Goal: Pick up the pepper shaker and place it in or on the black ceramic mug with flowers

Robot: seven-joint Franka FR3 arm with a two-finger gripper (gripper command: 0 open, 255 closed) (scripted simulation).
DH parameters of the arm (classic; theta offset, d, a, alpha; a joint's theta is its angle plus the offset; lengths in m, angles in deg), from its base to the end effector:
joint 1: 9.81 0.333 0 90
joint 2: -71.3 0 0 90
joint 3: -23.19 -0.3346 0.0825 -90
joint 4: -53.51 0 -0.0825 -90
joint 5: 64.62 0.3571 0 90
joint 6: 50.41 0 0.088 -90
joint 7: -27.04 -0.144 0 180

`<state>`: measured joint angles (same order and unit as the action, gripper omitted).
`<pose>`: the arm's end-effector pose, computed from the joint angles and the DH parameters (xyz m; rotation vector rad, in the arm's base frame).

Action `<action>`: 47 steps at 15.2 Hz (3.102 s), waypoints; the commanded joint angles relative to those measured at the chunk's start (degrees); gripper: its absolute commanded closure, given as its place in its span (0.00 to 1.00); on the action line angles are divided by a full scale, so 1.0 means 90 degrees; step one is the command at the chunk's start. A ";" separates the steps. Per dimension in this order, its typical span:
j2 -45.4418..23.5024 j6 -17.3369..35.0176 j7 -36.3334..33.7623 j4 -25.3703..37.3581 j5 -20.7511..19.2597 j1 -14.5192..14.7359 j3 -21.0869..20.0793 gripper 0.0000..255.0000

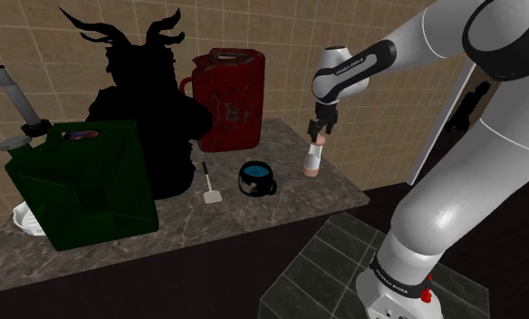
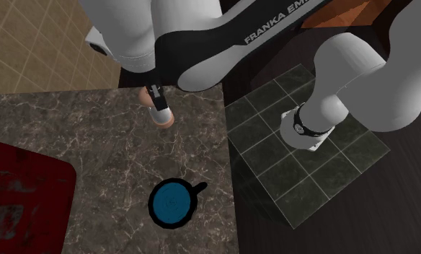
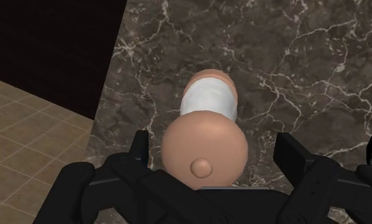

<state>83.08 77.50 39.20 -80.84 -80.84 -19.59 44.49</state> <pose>0.3852 -0.2548 0.4137 2.9557 -0.2383 0.0328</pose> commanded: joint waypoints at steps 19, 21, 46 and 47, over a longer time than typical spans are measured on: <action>-0.0278 0.0436 0.0050 -0.0148 0.0018 -0.0029 0.0090 1.00; -0.0278 0.0435 0.0051 -0.0147 0.0018 -0.0029 0.0090 1.00; 0.0447 -0.1682 0.0274 0.1272 0.0102 0.0035 -0.0124 1.00; 0.0458 -0.1767 0.0286 0.1347 0.0108 0.0038 -0.0132 1.00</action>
<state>87.25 62.35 41.56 -69.54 -79.97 -19.27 43.31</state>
